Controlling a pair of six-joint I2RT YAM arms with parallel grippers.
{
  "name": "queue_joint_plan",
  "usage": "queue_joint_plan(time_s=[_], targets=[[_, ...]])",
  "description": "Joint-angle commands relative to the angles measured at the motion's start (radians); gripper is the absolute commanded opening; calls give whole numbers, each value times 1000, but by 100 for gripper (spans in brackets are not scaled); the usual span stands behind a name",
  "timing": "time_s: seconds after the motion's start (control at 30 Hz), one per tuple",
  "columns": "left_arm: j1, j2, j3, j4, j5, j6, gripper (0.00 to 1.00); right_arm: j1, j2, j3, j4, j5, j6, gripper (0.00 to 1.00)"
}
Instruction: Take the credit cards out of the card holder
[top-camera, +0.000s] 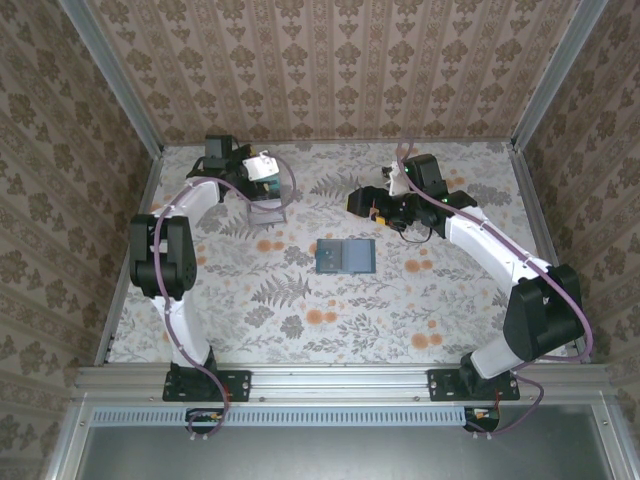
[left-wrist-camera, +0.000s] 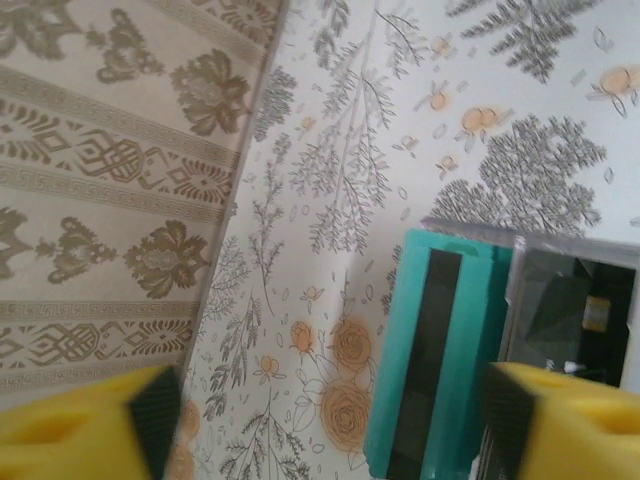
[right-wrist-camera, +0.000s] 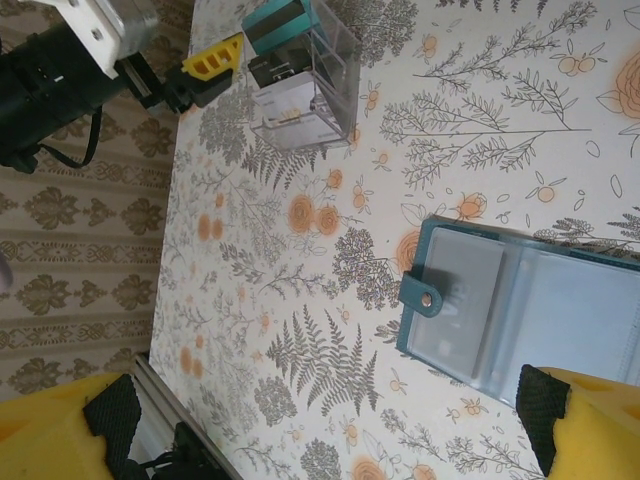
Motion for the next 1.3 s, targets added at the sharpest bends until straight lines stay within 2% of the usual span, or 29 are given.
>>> queue_joint_plan(time_s=[0.0,0.13,0.27,0.33,0.43,0.47,0.57,0.6,0.7,0.87,0.93,1.0,1.03,1.07,1.1,1.17,1.27], targets=[[8,-69,0,87,15,-186,100,-4,0,12,-13,5,-6,100],[3,-149,-47,192,-79,-398,100,2,-8,7,-27,34,-27,100],[4,-229,-76,258,-268,-645,100,13,-19,-4,-32,60,-38,100],[3,-256,-40,186,-363,-761,100,21,-23,-9,-30,72,-37,100],[13,-262,85,-57,-572,-983,100,37,-26,-11,-40,104,-43,100],[28,-260,116,-132,-594,-1039,100,43,-29,-10,-48,126,-44,100],[86,-284,121,-247,-488,-1174,100,60,-30,-11,-72,181,-48,100],[105,-304,96,-252,-417,-1205,100,64,-30,-12,-82,200,-48,100],[130,-388,-17,-208,-301,-1312,100,71,-21,-22,-110,249,-46,100],[126,-508,-175,-184,-179,-1493,92,83,19,-40,-183,380,-43,100],[106,-545,-237,-184,-133,-1551,86,83,41,-59,-184,376,-46,100],[54,-578,-287,-220,-146,-1570,83,83,54,-95,-157,344,-41,100],[27,-590,-310,-239,-163,-1579,81,84,57,-110,-144,334,-35,96],[-5,-605,-341,-255,-181,-1596,80,84,62,-128,-128,325,-29,88],[-30,-618,-368,-262,-191,-1617,80,84,68,-142,-116,321,-25,77],[-91,-650,-444,-255,-203,-1678,79,83,90,-164,-101,316,-18,48],[-197,-686,-543,-222,-232,-1764,77,84,122,-188,-76,315,-16,27]])
